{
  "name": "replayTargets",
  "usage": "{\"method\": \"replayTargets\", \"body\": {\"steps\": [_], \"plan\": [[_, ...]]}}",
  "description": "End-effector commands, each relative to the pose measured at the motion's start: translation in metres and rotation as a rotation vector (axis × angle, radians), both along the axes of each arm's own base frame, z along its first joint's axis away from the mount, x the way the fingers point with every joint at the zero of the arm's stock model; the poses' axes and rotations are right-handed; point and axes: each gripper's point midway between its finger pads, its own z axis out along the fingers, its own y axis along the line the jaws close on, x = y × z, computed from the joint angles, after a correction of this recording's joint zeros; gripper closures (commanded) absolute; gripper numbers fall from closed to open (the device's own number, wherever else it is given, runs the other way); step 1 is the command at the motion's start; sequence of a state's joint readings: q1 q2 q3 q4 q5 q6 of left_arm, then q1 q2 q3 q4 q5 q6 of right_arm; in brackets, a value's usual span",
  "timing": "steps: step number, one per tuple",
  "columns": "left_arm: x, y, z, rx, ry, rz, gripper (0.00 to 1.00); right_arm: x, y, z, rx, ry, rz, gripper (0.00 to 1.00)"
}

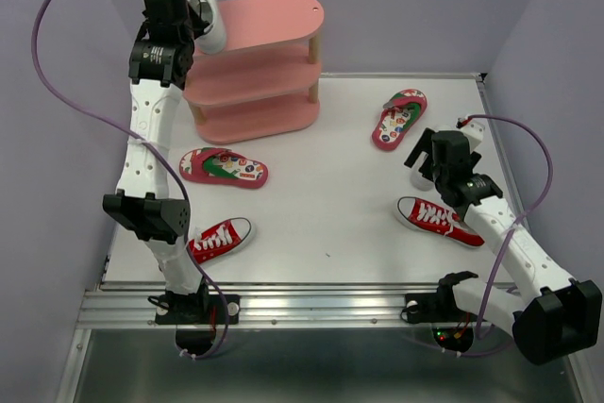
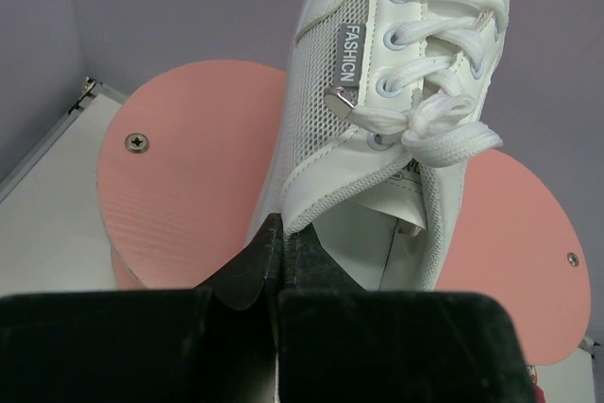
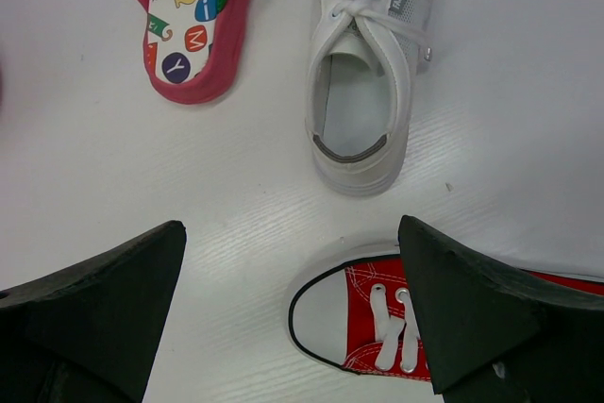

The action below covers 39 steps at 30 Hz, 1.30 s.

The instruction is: Place and organize the shoes onto the shoe shelf

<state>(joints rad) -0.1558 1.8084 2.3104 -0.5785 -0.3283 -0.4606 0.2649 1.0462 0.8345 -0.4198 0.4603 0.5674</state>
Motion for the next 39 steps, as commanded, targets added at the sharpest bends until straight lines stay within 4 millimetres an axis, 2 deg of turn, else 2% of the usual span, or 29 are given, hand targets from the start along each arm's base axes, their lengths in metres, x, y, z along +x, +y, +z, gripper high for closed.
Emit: {"method": "replayTargets", "body": {"steps": [1, 7, 12, 15, 18, 24, 27, 39], "plan": [[-0.011, -0.004, 0.064, -0.074, -0.195, -0.035, 1.00, -0.003, -0.002, 0.004, 0.002, -0.016, -0.018, 0.00], [-0.026, -0.010, 0.069, -0.087, -0.192, -0.080, 1.00, -0.003, -0.002, 0.003, 0.003, -0.013, -0.019, 0.00], [-0.037, -0.013, 0.059, -0.086, -0.145, -0.104, 1.00, -0.002, -0.001, 0.002, 0.009, -0.010, -0.016, 0.00], [-0.053, -0.011, 0.062, -0.080, -0.147, -0.105, 1.00, -0.002, 0.000, 0.002, 0.012, -0.007, -0.013, 0.00], [-0.057, -0.009, 0.059, -0.073, -0.137, -0.098, 1.00, -0.001, 0.002, 0.000, 0.017, -0.003, -0.008, 0.00], [-0.053, -0.002, 0.047, -0.058, -0.095, -0.061, 1.00, 0.000, 0.005, -0.002, 0.037, 0.002, -0.004, 0.00], [-0.050, -0.002, 0.050, -0.057, -0.110, -0.055, 1.00, -0.001, 0.005, -0.001, 0.040, -0.003, -0.003, 0.00], [-0.029, -0.011, 0.032, -0.071, -0.070, -0.086, 1.00, -0.005, 0.003, 0.003, 0.037, -0.008, -0.007, 0.00]]}}
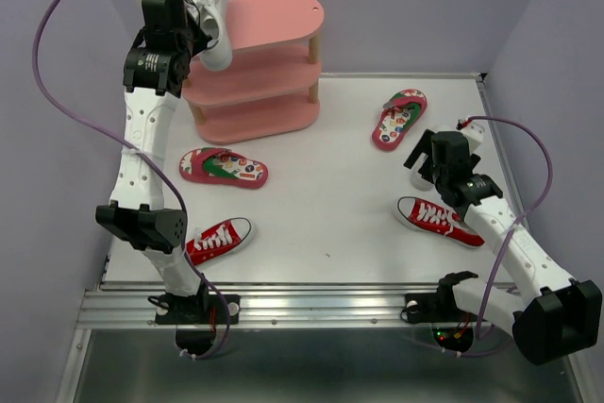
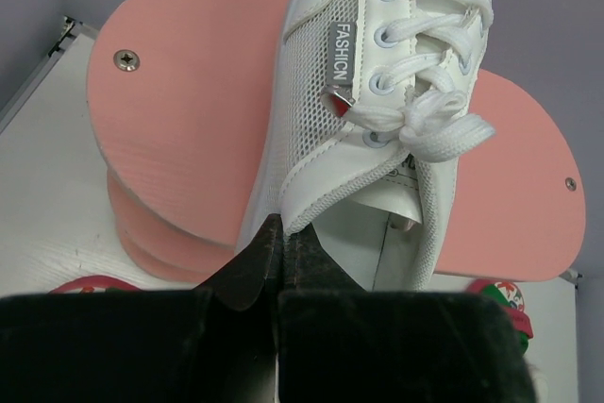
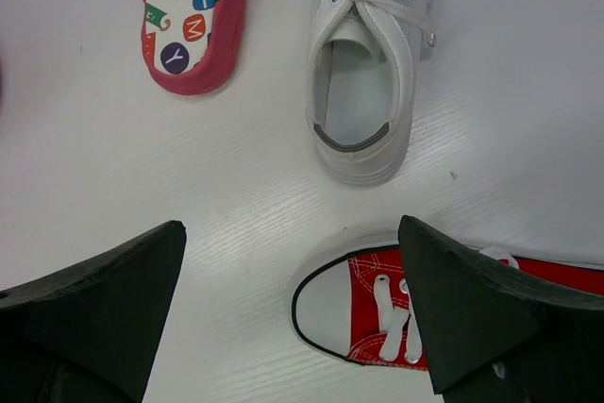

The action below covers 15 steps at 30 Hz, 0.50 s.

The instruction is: Place and organize the shoes onto the shoe shelf

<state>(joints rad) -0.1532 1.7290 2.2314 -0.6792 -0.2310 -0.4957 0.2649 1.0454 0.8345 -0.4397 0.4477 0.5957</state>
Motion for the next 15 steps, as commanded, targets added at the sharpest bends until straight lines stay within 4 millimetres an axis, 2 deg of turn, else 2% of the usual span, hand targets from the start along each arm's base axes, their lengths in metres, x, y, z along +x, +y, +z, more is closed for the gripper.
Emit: {"method": "replayTargets", "body": {"steps": [1, 6, 8, 12, 15], "plan": [[0.002, 0.001, 0.048, -0.035, -0.158, 0.003, 1.00, -0.001, 0.000, 0.006, 0.009, -0.022, -0.003, 0.00], [0.009, -0.001, 0.045, -0.039, -0.151, -0.001, 0.99, -0.001, 0.001, 0.008, 0.010, -0.026, -0.003, 0.00], [0.012, -0.002, 0.044, -0.043, -0.150, 0.000, 0.93, -0.002, 0.000, 0.009, 0.009, -0.029, -0.008, 0.00], [0.013, -0.005, 0.050, -0.052, -0.168, -0.013, 0.68, -0.004, -0.002, 0.010, 0.006, -0.031, -0.012, 0.00], [0.014, -0.007, 0.058, -0.054, -0.189, -0.024, 0.55, -0.006, -0.003, 0.009, 0.006, -0.031, -0.018, 0.00]]}}
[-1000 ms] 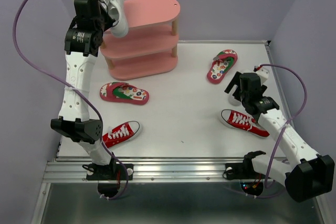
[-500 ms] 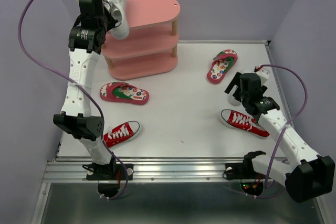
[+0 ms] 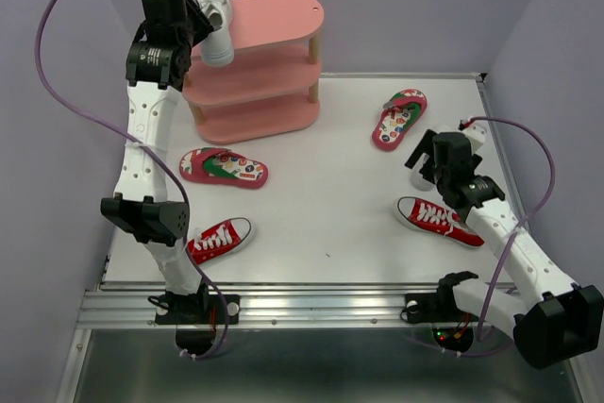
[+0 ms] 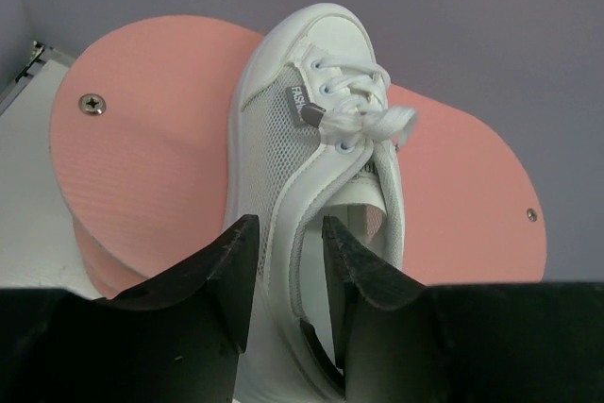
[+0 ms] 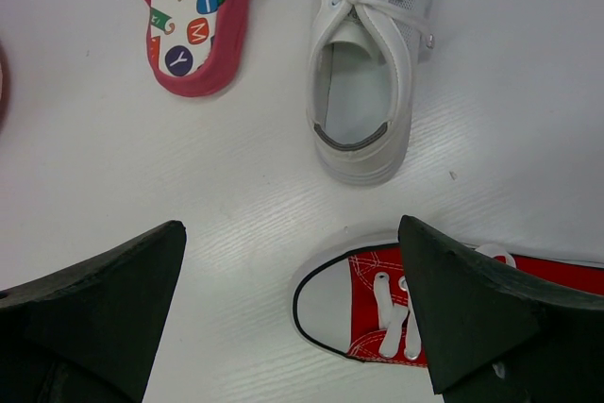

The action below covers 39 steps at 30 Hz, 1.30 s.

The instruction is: Place and organize the shoes onto the shoe shelf

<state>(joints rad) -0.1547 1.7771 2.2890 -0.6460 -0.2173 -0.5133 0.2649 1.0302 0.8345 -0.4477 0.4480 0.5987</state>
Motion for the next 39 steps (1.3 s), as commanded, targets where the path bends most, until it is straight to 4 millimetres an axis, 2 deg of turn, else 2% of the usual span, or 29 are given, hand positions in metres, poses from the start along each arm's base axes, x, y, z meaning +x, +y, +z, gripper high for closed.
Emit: {"method": "replayTargets", "body": {"steps": [1, 7, 11, 12, 17, 18, 20, 21, 22, 23, 26, 27, 29, 31, 33, 36, 39], "plan": [[-0.001, -0.001, 0.050, -0.028, -0.152, -0.016, 0.55, -0.004, -0.003, 0.006, 0.001, -0.022, -0.016, 0.00], [-0.007, -0.001, 0.068, -0.009, -0.197, -0.031, 0.52, -0.007, -0.007, 0.011, -0.009, -0.034, -0.029, 0.00], [-0.026, 0.006, 0.094, 0.021, -0.271, -0.016, 0.44, -0.009, -0.019, 0.016, -0.042, -0.039, -0.088, 0.00], [-0.030, 0.009, 0.100, 0.043, -0.285, -0.012, 0.40, -0.009, -0.020, 0.019, -0.048, -0.037, -0.098, 0.00], [-0.071, 0.023, 0.146, 0.105, -0.401, 0.022, 0.30, 0.004, -0.028, 0.024, -0.054, -0.009, -0.122, 0.00], [-0.078, 0.027, 0.151, 0.117, -0.413, 0.032, 0.30, 0.008, -0.036, 0.018, -0.050, 0.019, -0.144, 0.00], [-0.099, 0.034, 0.166, 0.147, -0.447, 0.051, 0.29, 0.017, -0.037, 0.014, -0.010, 0.044, -0.132, 0.00], [-0.106, 0.036, 0.169, 0.158, -0.455, 0.053, 0.29, 0.021, -0.039, 0.010, -0.002, 0.059, -0.135, 0.00], [-0.108, 0.036, 0.166, 0.170, -0.446, 0.052, 0.29, 0.025, -0.044, -0.003, 0.003, 0.102, -0.148, 0.00], [-0.124, 0.038, 0.174, 0.187, -0.468, 0.049, 0.29, 0.028, -0.046, -0.007, 0.004, 0.115, -0.155, 0.00], [-0.140, 0.038, 0.162, 0.209, -0.446, 0.033, 0.29, 0.034, -0.056, -0.025, 0.019, 0.166, -0.189, 0.03], [-0.137, 0.034, 0.147, 0.224, -0.410, 0.009, 0.29, 0.039, -0.058, -0.027, 0.028, 0.160, -0.192, 0.06], [-0.148, 0.030, 0.140, 0.234, -0.394, -0.012, 0.29, 0.042, -0.065, -0.037, 0.041, 0.183, -0.210, 0.11], [-0.149, 0.027, 0.122, 0.255, -0.345, -0.034, 0.29, 0.045, -0.070, -0.048, 0.051, 0.204, -0.224, 0.16], [-0.151, 0.023, 0.113, 0.262, -0.319, -0.054, 0.30, 0.048, -0.076, -0.054, 0.060, 0.205, -0.240, 0.18], [-0.153, 0.012, 0.088, 0.256, -0.275, -0.115, 0.30, 0.048, -0.077, -0.071, 0.066, 0.237, -0.233, 0.23], [-0.159, 0.007, 0.083, 0.241, -0.278, -0.133, 0.30, 0.053, -0.070, -0.088, 0.091, 0.264, -0.202, 0.24]]}}
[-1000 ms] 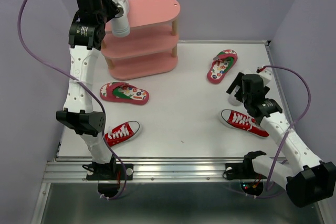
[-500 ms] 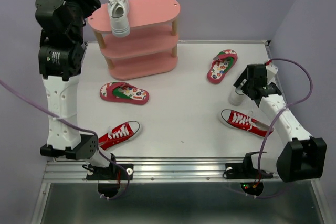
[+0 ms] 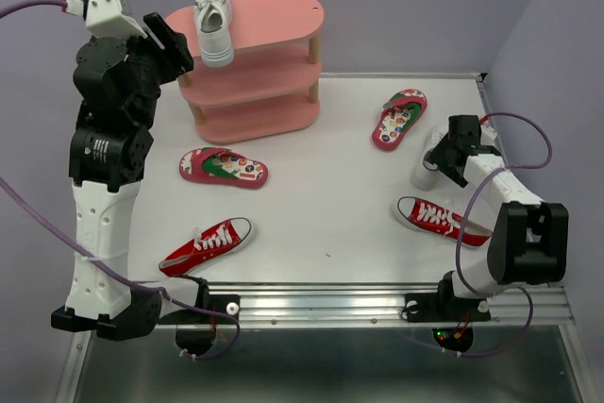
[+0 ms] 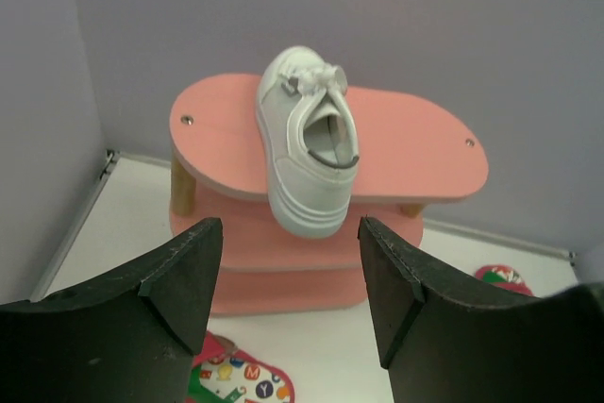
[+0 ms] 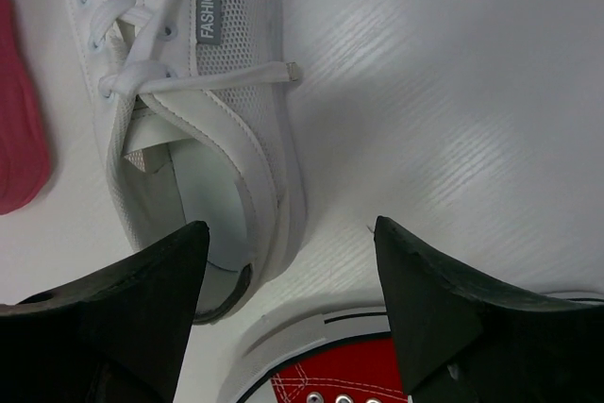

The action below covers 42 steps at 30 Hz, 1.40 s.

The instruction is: Place and organize the shoes onto the shoe shelf

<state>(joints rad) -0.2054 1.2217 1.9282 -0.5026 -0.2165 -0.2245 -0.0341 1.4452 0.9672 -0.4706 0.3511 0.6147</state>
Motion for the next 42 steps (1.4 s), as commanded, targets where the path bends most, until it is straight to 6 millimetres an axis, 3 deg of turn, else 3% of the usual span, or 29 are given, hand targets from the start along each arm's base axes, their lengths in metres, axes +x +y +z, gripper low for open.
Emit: {"method": "replayTargets", "body": {"steps": [1, 5, 8, 9, 12, 16, 21, 23, 24, 25, 26, 29, 30, 36, 42], "plan": [[0.004, -0.013, -0.020, 0.020, 0.044, -0.056, 0.30, 0.020, 0.011, -0.009, 0.058, -0.043, 0.038, 0.25], [0.003, -0.030, -0.028, 0.003, 0.059, -0.126, 0.30, 0.021, 0.018, -0.026, 0.092, -0.017, 0.072, 0.40], [0.004, -0.041, -0.035, 0.006, 0.077, -0.157, 0.30, 0.022, 0.022, -0.027, 0.098, -0.016, 0.104, 0.60], [0.003, -0.048, -0.036, 0.015, 0.080, -0.175, 0.30, 0.022, 0.022, -0.026, 0.090, -0.012, 0.118, 0.76], [0.001, -0.056, -0.037, 0.042, 0.100, -0.173, 0.31, 0.022, 0.019, -0.007, 0.060, -0.049, 0.136, 0.98], [-0.004, -0.076, -0.033, 0.075, 0.101, -0.214, 0.31, 0.021, 0.018, 0.033, 0.018, -0.114, 0.191, 0.99], [-0.004, -0.089, -0.036, 0.092, 0.109, -0.240, 0.31, 0.027, 0.046, 0.090, -0.013, -0.208, 0.313, 0.99], [-0.001, -0.092, -0.039, 0.102, 0.120, -0.241, 0.31, 0.028, 0.074, 0.114, -0.028, -0.244, 0.389, 0.99], [-0.001, -0.094, -0.043, 0.107, 0.132, -0.247, 0.31, 0.026, 0.081, 0.119, -0.052, -0.243, 0.398, 0.99], [0.000, -0.096, -0.044, 0.106, 0.133, -0.252, 0.31, 0.024, 0.105, 0.125, -0.056, -0.251, 0.453, 0.99], [0.000, -0.099, -0.044, 0.100, 0.133, -0.264, 0.31, 0.025, 0.113, 0.135, -0.064, -0.272, 0.464, 0.99], [0.000, -0.104, -0.050, 0.094, 0.140, -0.286, 0.31, 0.021, 0.147, 0.132, -0.028, -0.257, 0.529, 0.99], [0.000, -0.106, -0.052, 0.094, 0.145, -0.291, 0.31, 0.016, 0.170, 0.132, -0.015, -0.259, 0.585, 0.99], [0.003, -0.112, -0.075, 0.094, 0.191, -0.300, 0.31, -0.001, 0.245, 0.093, 0.006, -0.180, 0.717, 0.99], [0.000, -0.113, -0.109, 0.080, 0.256, -0.287, 0.31, 0.001, 0.269, 0.047, 0.062, -0.105, 0.627, 0.99]]}}
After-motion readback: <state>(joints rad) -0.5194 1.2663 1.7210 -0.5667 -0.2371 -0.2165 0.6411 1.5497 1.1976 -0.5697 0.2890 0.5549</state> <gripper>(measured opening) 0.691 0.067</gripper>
